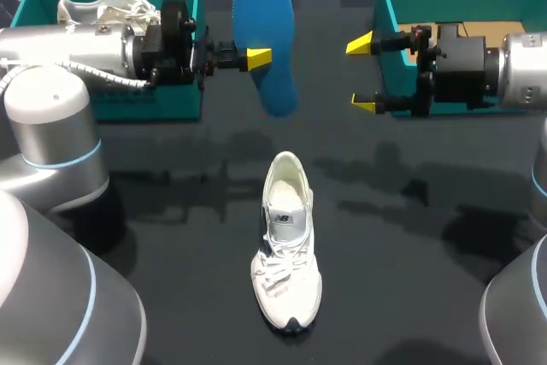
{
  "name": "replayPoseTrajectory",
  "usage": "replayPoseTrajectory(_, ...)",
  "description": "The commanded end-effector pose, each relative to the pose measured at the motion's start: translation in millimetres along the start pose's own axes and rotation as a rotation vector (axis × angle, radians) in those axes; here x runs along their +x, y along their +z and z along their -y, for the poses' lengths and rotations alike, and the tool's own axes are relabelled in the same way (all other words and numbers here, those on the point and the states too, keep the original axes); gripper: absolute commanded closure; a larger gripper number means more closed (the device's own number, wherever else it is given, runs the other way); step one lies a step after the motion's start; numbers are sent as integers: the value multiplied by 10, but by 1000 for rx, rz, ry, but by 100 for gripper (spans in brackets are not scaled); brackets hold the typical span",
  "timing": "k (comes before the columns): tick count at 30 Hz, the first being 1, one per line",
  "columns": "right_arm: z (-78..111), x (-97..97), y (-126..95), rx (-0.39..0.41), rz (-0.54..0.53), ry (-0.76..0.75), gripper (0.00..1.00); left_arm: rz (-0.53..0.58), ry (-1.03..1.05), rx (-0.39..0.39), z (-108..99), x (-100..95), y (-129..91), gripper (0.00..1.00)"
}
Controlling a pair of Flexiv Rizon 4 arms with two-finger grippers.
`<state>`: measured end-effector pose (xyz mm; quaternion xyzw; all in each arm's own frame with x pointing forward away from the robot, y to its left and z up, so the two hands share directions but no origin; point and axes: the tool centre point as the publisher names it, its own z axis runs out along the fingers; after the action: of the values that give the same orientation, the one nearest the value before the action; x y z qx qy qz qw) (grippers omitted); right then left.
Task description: Take the shoe out of the shoebox, open the shoe tongue, remove and reinsert the insole, then place the shoe into the shoebox
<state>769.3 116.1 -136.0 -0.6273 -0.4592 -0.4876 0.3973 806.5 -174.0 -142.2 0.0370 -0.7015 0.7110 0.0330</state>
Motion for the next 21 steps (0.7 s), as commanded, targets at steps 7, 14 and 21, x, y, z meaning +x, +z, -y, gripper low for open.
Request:
replayPoseTrajectory(7, 1, 3, 23, -2, 3, 1, 0, -24, 357, 31, 97, 112, -120, 100)
replayPoseTrajectory(14, 1, 3, 23, -2, 3, 1, 0, 25, 733, -33, 95, 209, -116, 100)
replayPoseTrajectory(21, 1, 3, 23, -2, 3, 1, 0, 48, 971, -72, 68, 284, -84, 100)
